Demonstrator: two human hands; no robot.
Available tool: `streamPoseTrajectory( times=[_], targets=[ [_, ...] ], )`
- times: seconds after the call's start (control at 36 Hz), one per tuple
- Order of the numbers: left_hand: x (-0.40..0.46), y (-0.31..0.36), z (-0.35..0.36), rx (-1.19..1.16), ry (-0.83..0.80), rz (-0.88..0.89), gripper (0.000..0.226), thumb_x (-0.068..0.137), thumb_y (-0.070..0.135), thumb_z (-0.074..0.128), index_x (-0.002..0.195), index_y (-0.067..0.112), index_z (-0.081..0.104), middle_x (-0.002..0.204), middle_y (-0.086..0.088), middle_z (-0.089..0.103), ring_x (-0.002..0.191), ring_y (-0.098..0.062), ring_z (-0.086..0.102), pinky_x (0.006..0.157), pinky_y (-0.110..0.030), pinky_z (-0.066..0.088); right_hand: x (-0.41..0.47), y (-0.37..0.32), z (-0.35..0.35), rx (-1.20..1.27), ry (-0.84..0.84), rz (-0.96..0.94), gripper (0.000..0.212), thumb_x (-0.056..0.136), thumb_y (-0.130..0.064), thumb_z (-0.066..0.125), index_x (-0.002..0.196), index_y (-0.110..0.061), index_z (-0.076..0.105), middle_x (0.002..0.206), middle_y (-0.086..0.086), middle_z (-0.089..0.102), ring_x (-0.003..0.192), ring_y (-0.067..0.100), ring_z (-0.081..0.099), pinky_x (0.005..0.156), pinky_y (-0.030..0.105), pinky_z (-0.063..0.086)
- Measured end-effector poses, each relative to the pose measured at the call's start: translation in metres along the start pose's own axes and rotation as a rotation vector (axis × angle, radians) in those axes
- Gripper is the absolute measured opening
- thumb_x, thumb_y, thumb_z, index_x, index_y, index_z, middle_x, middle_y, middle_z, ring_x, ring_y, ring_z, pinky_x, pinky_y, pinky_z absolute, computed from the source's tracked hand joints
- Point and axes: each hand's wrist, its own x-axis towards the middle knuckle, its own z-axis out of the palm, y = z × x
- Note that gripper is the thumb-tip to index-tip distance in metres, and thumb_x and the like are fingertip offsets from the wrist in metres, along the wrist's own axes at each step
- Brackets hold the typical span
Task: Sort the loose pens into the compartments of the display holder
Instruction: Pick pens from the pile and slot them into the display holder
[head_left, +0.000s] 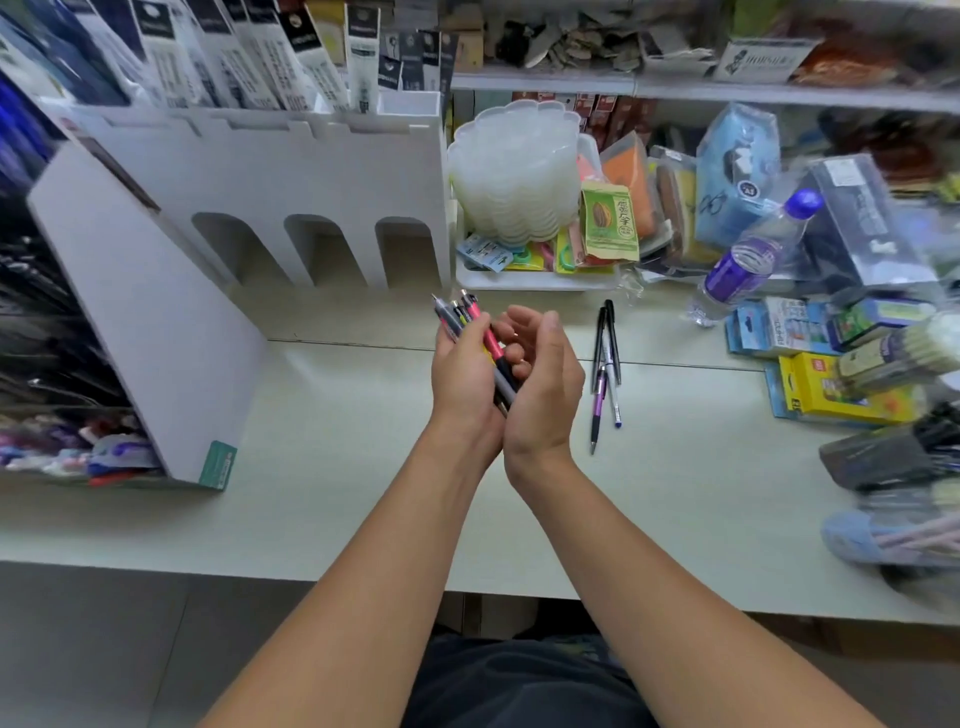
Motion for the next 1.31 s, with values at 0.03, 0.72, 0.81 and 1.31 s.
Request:
streamPoseTrajectory(
  times=[0.03,0.72,0.81,1.31],
  targets=[
    [0.000,0.000,0.000,-0.019,-0.022,-0.030,0.004,0.105,0.013,0.050,0.102,0.015,0.051,0.065,-0.002,0.052,0.048,-0.010,0.044,0.042,-0.021,0.040,0.002,0.000,-0.003,-0.035,-0.034,-0.025,0.049,0.099,-0.045,0.042,0.113,-0.007,0.069,0.095,0.002,0.072,0.087,0.008,0.067,0.080,0.023,0.054],
    [-0.104,0.084,-0.149,0.512,0.006,0.138,0.018,0.096,0.028,0.066,0.110,0.017,0.069,0.083,-0.008,0.075,0.056,-0.012,0.061,0.052,-0.020,0.049,-0.016,-0.002,0.061,-0.431,-1.132,0.283,0.035,0.084,-0.030,0.074,0.103,-0.001,0.075,0.070,0.001,0.060,0.063,0.015,0.046,0.058,0.023,0.038],
    [-0.109,0.107,-0.179,0.527,0.026,0.192,0.014,0.097,0.025,0.066,0.106,0.015,0.070,0.085,-0.011,0.076,0.059,-0.014,0.065,0.053,-0.022,0.052,-0.043,0.015,0.087,-0.474,-1.142,0.217,0.013,0.091,-0.012,0.073,0.098,-0.002,0.076,0.075,0.008,0.065,0.063,0.016,0.049,0.057,0.024,0.039],
    [-0.103,0.271,-0.333,0.792,-0.094,0.233,0.020,0.104,0.032,0.056,0.096,0.013,0.058,0.059,0.003,0.047,0.043,-0.011,0.037,0.041,-0.025,0.030,-0.172,0.075,0.271,-0.514,-0.930,0.024,0.019,0.091,-0.006,0.072,0.110,-0.007,0.072,0.075,0.011,0.062,0.060,0.020,0.054,0.052,0.024,0.048]
  ],
)
